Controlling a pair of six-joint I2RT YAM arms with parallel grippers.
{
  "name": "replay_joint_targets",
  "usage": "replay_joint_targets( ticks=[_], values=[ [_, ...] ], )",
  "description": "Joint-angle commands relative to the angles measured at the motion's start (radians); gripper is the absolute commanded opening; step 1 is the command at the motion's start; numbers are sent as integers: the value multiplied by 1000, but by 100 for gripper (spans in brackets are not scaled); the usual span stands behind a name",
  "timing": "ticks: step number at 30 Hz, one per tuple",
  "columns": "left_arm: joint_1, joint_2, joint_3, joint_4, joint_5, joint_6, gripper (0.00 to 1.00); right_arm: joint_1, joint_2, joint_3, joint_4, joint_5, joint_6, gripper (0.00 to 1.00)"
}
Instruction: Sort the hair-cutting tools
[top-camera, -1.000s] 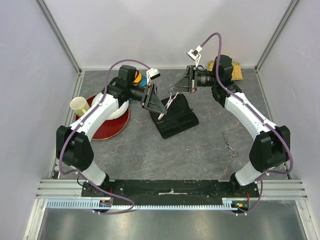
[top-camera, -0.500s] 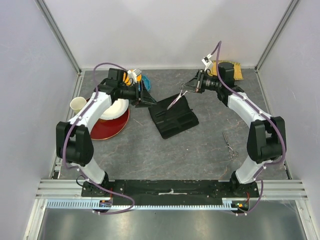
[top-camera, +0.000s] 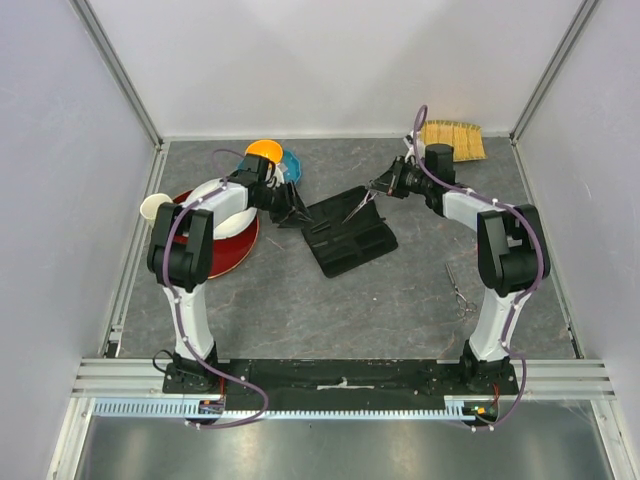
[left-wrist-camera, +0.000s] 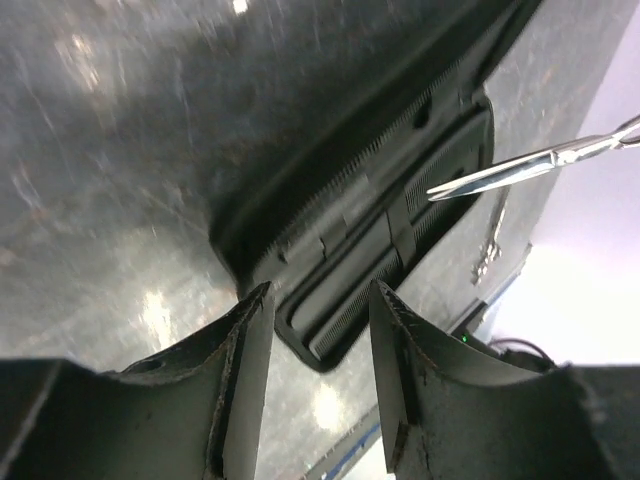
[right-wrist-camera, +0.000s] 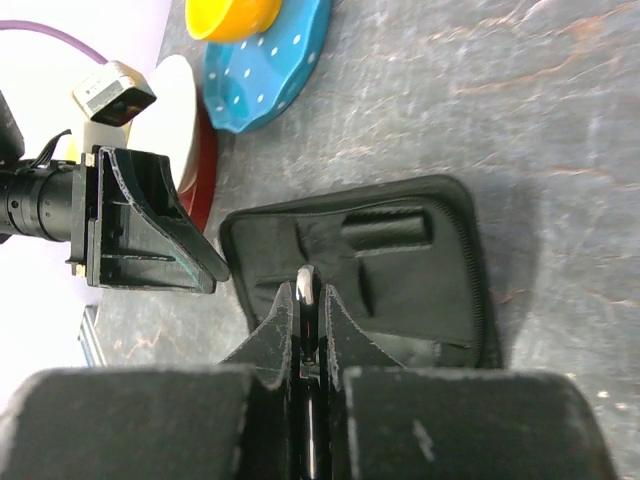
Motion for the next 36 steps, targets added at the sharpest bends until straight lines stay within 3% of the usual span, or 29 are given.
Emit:
replay_joint_targets(
  ticks=[1, 16, 22, 28, 36],
  values=[
    [-5, 53, 96, 64, -60, -25, 49, -45, 38, 29, 143, 15, -3, 0],
    [-8, 183, 213, -47, -155, -4, 47, -115, 237, 169, 233, -69, 42, 0],
    [-6, 188, 202, -61, -163, 7, 47, -117, 304, 185, 331, -156, 135, 0],
    [-6, 191, 205, -59, -154, 2, 46, -117, 355, 135, 563, -213, 319, 0],
    [-12, 194, 205, -59, -157, -1, 46, -117, 378, 118, 603, -249, 356, 0]
  ],
)
